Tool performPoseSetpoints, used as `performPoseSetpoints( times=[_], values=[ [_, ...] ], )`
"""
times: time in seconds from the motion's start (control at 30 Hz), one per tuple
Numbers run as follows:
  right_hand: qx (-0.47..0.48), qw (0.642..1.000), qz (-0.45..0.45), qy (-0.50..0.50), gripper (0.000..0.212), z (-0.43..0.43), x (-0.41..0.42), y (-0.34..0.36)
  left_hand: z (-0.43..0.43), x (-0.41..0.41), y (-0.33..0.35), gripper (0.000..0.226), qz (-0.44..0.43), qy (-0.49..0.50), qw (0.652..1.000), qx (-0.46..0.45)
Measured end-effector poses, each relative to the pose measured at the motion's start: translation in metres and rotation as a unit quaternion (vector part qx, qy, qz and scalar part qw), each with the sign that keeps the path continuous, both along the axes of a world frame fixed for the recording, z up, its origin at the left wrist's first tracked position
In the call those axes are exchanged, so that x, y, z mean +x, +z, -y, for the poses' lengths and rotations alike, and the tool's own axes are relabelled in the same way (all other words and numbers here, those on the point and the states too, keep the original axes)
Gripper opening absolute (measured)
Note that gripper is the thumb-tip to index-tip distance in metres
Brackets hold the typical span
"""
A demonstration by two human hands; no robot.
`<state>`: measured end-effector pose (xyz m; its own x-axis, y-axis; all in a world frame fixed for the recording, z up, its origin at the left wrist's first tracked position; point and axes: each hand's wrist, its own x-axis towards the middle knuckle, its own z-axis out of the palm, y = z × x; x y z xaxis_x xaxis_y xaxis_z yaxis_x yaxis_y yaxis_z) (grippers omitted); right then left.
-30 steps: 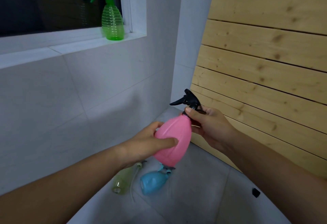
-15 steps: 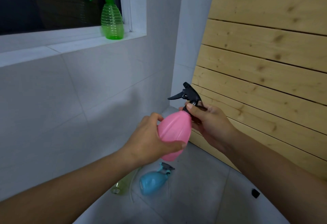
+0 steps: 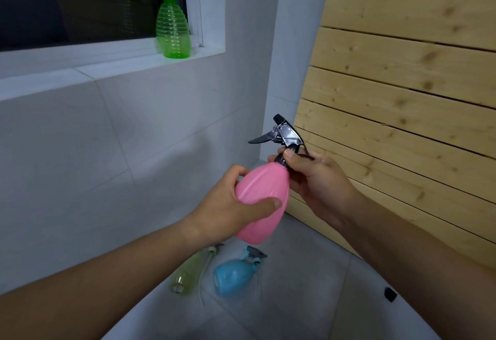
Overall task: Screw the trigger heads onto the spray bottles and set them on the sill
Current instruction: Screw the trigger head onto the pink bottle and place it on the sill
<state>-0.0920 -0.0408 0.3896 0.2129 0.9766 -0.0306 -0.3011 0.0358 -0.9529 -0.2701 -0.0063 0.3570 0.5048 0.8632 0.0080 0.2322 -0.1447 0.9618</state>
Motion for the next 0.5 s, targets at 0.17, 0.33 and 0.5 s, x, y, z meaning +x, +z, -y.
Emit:
performPoseSetpoints(
  times=[0.17,0.33,0.5],
  values=[
    [0.007,0.998,-0.016,0.058,0.024,-0.0004,0.0046,0.0033,-0.0051,-0.0079,-0.0054,0.072,0.048,-0.092,0.984,-0.142],
    [0.016,0.995,-0.038,0.087,0.031,-0.0013,0.0020,0.0027,-0.0055,-0.0069,-0.0083,0.077,0.058,-0.080,0.986,-0.132],
    [0.009,0.999,0.002,0.038,0.017,-0.0062,-0.0014,0.0032,-0.0053,-0.0062,-0.0041,0.060,0.043,-0.038,0.995,-0.084]
  ],
)
